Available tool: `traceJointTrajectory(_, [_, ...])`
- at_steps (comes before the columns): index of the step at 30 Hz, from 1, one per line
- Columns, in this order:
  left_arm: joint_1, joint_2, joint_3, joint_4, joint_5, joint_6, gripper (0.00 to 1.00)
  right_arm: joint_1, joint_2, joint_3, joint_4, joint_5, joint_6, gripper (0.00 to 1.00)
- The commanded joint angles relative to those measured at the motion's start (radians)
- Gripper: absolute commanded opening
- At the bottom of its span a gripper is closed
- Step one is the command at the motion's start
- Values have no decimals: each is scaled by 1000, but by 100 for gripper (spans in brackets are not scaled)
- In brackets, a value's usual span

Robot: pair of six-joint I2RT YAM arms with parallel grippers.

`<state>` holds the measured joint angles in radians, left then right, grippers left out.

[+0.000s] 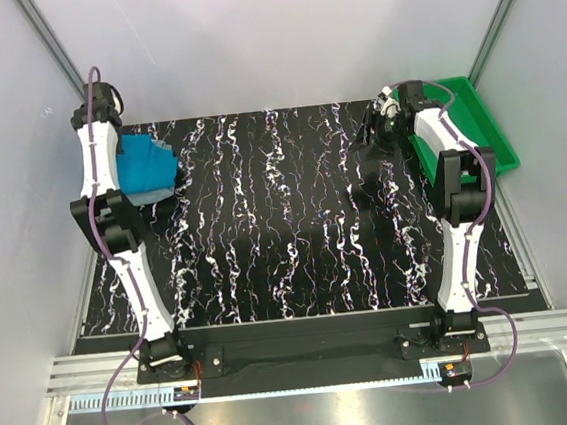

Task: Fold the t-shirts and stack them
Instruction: Neatly place the folded tshirt to the corner

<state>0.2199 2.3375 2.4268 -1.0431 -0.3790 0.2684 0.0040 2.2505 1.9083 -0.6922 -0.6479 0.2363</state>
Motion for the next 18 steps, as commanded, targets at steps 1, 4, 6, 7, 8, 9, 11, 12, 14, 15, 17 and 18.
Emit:
traceJointTrajectory(1, [7, 16, 41, 77, -152, 46, 0, 2, -83, -12, 29, -12, 1, 72])
traceJointTrajectory(4, [9, 45, 22, 87, -181, 66, 0, 2, -88, -18, 28, -9, -2, 72])
traceJointTrajectory(6, [6, 72, 15, 101, -207, 80, 0, 4, -94, -23, 28, -7, -3, 72])
traceJointTrajectory(7, [6, 83, 15, 107, -213, 87, 0, 2, -94, -25, 26, -7, -5, 72])
traceJointTrajectory(8, [4, 104, 18, 120, -221, 94, 0, 2, -98, -26, 26, -7, -3, 72])
traceJointTrajectory(9, [4, 117, 21, 126, -237, 103, 0, 2, -100, -31, 26, -6, -5, 72])
traceJointTrajectory(11, [3, 146, 23, 129, -250, 107, 0, 2, -106, -35, 23, -4, -8, 72])
traceJointTrajectory(12, [3, 152, 18, 127, -259, 107, 0, 2, -109, -41, 25, -1, -11, 72])
traceJointTrajectory(14, [1, 170, -8, 146, -284, 110, 0, 2, -117, -51, 23, 4, -18, 72])
traceJointTrajectory(15, [-1, 177, -21, 159, -323, 114, 6, 2, -120, -54, 22, 5, -20, 72])
traceJointTrajectory(17, [-1, 189, -25, 184, -347, 123, 41, 2, -126, -58, 25, 13, -22, 73])
traceJointTrajectory(18, [-5, 187, -25, 190, -371, 120, 71, 2, -131, -60, 25, 16, -23, 73])
